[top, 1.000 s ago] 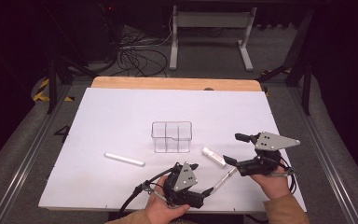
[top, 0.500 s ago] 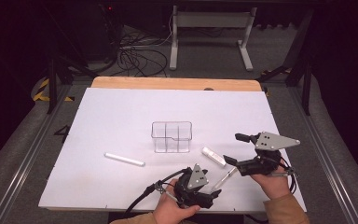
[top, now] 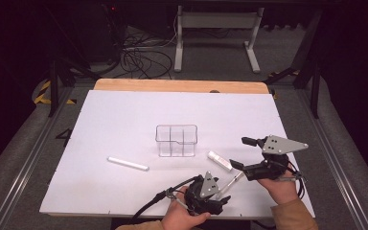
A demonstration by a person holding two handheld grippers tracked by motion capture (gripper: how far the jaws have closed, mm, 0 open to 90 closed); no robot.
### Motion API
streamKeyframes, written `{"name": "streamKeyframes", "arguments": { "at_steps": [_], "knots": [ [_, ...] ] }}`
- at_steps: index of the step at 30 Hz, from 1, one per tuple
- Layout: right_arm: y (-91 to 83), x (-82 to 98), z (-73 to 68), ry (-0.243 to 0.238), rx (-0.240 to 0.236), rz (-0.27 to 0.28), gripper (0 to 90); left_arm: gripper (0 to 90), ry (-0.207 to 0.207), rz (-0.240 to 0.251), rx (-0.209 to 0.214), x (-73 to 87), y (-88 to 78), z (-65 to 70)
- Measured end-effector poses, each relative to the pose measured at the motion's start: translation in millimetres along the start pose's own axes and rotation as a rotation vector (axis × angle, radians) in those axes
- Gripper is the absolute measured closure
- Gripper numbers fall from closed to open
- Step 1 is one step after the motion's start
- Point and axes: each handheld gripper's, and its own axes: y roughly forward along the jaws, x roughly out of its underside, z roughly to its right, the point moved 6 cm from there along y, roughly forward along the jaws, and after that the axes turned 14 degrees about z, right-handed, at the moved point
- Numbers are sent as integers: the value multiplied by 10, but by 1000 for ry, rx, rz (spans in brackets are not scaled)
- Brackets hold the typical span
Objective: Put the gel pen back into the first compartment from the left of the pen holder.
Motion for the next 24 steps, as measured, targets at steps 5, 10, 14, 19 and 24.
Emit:
{"name": "streamKeyframes", "arguments": {
  "at_steps": [5, 10, 14, 19, 24],
  "knots": [
    [-5, -2, 3, 0, 2, 2, 152, 373, 8, -9, -5, 10, 20, 5],
    [4, 5, 5, -1, -1, 0, 153, 428, 19, -37, -4, 20, 45, 7],
    [5, 5, 3, -2, -3, 0, 152, 472, 11, -60, -11, 31, 71, 22],
    [5, 6, 3, 1, -5, 1, 152, 573, 24, -86, 3, 42, 90, 27],
    [11, 11, -2, 2, -8, -3, 153, 651, 33, -115, 1, 54, 110, 31]
  ]
}}
